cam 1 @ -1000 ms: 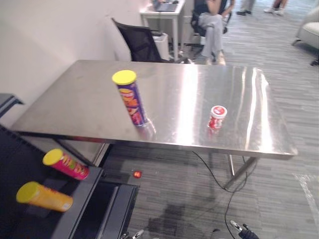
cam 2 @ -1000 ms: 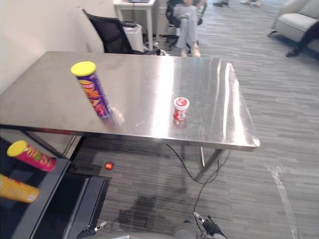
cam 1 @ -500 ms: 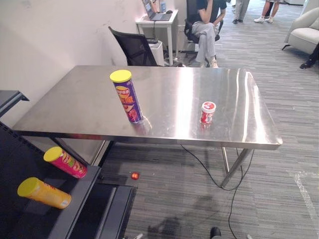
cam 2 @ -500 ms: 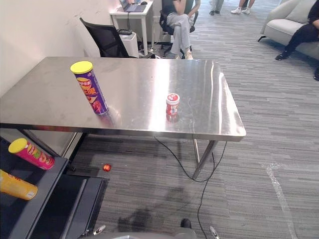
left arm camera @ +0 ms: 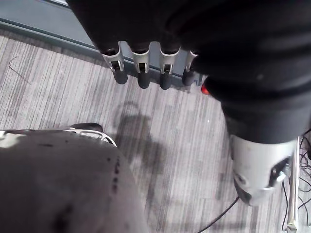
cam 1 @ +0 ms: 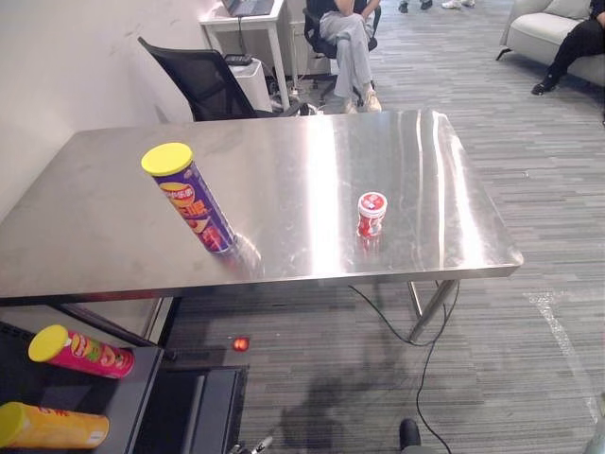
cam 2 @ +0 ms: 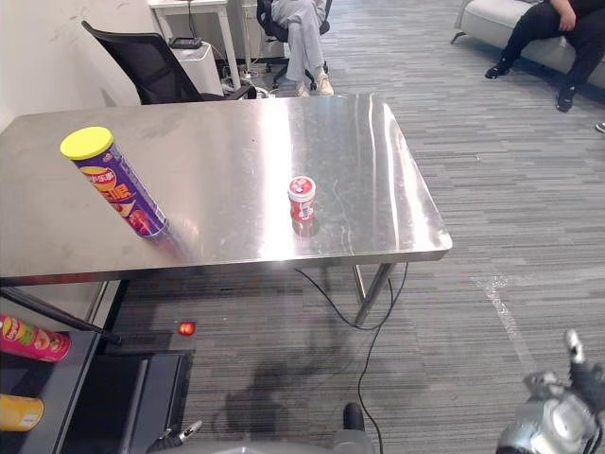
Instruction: Put the gum and the chips on the shelf.
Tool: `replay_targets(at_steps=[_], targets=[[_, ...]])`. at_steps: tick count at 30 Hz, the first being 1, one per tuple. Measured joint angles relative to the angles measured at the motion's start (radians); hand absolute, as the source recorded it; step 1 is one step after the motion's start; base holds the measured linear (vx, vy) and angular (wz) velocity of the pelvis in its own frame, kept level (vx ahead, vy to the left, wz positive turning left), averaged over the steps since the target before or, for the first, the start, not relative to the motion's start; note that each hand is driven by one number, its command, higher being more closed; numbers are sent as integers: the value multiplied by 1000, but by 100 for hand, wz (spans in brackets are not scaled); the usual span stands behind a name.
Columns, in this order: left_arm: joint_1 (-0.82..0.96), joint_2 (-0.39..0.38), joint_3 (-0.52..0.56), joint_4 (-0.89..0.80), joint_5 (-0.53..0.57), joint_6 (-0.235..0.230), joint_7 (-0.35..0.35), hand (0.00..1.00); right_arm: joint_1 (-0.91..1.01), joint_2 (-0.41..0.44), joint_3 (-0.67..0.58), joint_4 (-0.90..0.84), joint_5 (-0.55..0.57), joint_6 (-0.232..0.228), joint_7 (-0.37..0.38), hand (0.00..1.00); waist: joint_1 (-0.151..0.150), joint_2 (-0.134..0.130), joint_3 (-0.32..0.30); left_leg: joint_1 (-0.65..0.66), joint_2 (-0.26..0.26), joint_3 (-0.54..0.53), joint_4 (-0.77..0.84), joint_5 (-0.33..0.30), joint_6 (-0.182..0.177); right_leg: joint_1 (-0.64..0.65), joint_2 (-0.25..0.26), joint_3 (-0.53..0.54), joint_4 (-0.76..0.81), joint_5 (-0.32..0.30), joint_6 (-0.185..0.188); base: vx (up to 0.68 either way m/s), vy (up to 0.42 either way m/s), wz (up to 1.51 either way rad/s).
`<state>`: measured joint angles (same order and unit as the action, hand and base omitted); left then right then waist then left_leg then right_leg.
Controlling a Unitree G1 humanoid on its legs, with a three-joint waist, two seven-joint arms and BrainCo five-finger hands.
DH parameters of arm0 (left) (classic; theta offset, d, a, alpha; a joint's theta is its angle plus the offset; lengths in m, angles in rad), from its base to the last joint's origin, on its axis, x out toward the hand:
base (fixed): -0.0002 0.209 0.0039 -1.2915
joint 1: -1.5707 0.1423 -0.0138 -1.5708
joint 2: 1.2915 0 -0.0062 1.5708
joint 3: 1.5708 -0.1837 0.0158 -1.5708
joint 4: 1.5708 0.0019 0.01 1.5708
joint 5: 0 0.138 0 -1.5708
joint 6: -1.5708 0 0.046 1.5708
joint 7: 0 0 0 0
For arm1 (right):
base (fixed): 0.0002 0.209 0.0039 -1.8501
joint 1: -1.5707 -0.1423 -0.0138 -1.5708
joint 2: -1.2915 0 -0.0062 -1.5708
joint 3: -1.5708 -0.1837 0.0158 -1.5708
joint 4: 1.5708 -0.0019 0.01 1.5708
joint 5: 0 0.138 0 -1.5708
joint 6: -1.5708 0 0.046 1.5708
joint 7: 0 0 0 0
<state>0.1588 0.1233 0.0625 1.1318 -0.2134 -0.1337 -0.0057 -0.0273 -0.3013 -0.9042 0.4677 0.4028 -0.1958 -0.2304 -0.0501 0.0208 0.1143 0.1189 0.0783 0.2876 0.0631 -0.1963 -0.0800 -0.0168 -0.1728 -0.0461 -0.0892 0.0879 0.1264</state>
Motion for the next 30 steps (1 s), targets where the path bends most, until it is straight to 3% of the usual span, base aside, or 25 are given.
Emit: replay_targets(at_steps=[5, 11, 17, 20, 25, 30], targets=[[2, -2, -18, -28, 0, 0, 0, 0, -22, 10, 3, -198, -123, -25, -57, 0, 1, 4, 24, -16, -4, -3, 14, -14, 4, -14, -5, 2, 7, 0, 0, -28, -14, -2], [1, -2, -15, -38, 1, 0, -1, 0, -19, 10, 54, -411, -172, -34, -54, 0, -1, 5, 50, -34, 3, -23, 39, -28, 3, -17, 0, -1, 6, 0, 0, -48, -44, 2], [6, -6, 22, -59, 2, 2, -4, 0, -15, 10, 184, -512, -206, -49, 39, 0, 4, -6, 57, -45, 5, -48, 48, -27, 3, -10, -1, -26, 6, 0, 1, -17, -37, 11], [5, -5, 23, -78, 2, 2, -13, 0, -15, -7, 259, -516, -206, -50, 95, 0, 23, -13, 68, -44, 6, -59, 52, -27, 3, 1, -2, -38, 4, 0, 1, -7, -23, 12], [5, 2, 23, -79, 1, 0, -21, 0, -41, -84, 461, -504, -184, -50, 190, 0, 33, -22, 76, -48, 7, -90, 56, -27, 3, 18, -4, -71, 4, 0, 1, -10, -21, 17], [4, 6, 22, -79, 1, -3, -21, 0, -74, -84, 554, -481, -159, -50, 223, 0, 53, -30, 86, -65, 8, -111, 67, -27, 4, 20, -6, -93, 4, 0, 1, -13, -17, 13]])
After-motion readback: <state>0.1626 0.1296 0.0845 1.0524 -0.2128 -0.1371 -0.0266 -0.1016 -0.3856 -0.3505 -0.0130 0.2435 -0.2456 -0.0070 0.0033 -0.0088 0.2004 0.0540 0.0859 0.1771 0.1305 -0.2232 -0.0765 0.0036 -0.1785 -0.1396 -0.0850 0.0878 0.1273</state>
